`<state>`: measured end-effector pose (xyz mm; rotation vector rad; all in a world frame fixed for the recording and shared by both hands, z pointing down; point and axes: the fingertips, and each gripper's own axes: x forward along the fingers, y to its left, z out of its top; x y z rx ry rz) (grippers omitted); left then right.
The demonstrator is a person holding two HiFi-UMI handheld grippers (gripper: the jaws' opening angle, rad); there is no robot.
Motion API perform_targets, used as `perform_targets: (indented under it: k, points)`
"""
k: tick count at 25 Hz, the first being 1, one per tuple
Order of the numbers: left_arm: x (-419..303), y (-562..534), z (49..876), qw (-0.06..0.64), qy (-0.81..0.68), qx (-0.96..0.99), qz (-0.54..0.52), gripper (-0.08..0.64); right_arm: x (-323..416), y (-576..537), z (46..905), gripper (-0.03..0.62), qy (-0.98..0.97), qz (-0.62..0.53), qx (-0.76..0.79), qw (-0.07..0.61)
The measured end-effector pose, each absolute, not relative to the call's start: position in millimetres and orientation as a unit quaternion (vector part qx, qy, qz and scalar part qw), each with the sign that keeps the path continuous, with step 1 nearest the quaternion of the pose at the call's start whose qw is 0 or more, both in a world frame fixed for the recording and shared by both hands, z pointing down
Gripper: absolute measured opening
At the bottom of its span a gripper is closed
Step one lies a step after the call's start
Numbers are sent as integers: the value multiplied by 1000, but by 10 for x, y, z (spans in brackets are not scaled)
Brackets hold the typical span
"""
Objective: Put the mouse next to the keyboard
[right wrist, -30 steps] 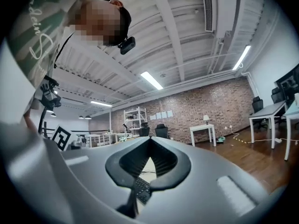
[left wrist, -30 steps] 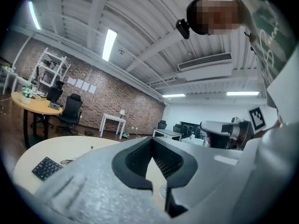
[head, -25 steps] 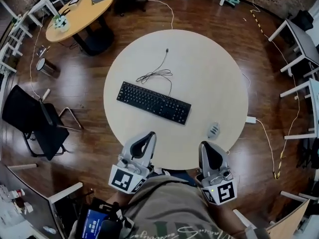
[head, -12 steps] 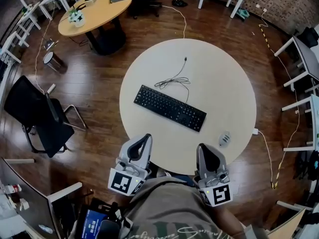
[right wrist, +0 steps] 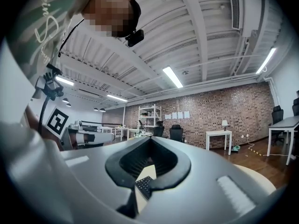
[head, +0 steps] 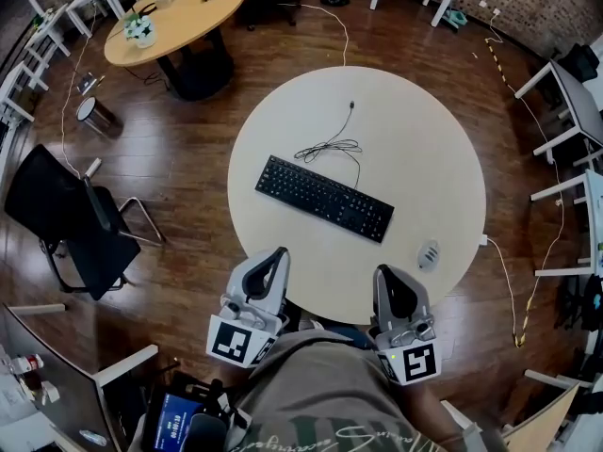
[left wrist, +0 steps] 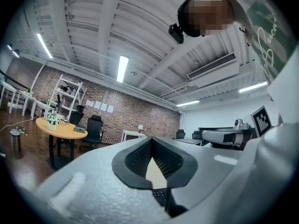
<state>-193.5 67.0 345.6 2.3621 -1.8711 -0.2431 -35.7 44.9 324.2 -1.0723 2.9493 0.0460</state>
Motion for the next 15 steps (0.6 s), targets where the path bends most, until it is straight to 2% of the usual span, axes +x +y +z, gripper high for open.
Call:
perform_targets:
  k: [15]
  points:
    - [-1886, 629, 3379, 55, -617, 779, -92, 2, -373, 497, 3317, 4, 941, -8, -339, 2]
